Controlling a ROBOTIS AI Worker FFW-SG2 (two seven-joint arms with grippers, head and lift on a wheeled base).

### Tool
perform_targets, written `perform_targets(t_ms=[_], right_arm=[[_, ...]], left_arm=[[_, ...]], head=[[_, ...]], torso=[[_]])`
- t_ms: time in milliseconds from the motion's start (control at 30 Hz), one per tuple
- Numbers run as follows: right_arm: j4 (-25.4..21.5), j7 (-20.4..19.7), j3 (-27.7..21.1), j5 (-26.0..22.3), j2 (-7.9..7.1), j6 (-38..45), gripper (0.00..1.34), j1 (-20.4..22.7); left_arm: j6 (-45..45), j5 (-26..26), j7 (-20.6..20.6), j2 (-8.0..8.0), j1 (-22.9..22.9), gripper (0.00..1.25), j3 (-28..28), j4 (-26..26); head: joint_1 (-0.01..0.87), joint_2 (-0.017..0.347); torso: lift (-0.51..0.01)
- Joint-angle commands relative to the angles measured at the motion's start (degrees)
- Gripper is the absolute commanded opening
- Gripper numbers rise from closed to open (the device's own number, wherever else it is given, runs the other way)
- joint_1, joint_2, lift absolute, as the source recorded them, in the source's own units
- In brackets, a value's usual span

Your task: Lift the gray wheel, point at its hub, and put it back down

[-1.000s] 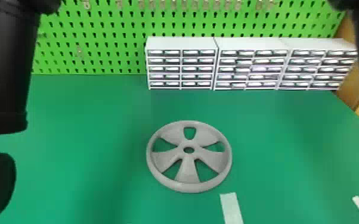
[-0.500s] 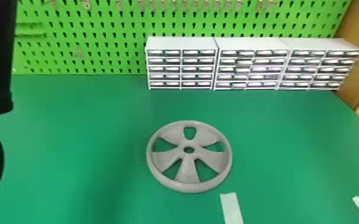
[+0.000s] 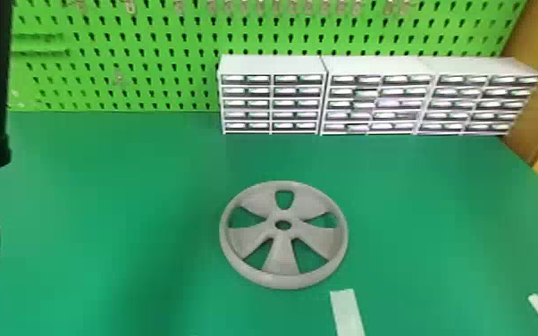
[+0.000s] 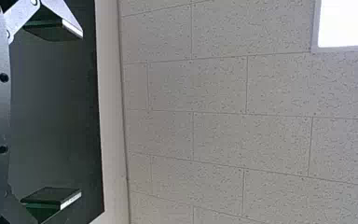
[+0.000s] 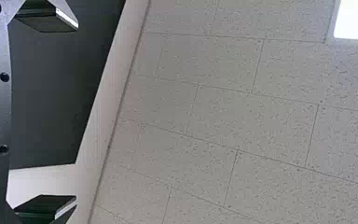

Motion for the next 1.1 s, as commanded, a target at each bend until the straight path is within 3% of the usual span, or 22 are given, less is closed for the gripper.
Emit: perform_targets(t_ms=[0,1067], right_arm=[[-0.1,0.0,0.0,0.0,-0.09,0.1,1.32,0.3],[-0.4,-0.1,0.3,0.3,-0.36,0.6,1.32,0.3]], left_arm=[[0.1,-0.3,0.1,0.11,0.1,1.16,-0.1,-0.4],[0.0,-0.6,0.9,-0.07,0.5,1.16,-1.2,-0.6]], head=[[0.692,0.048],[0.692,0.048]], torso=[[-0.088],[-0.088]])
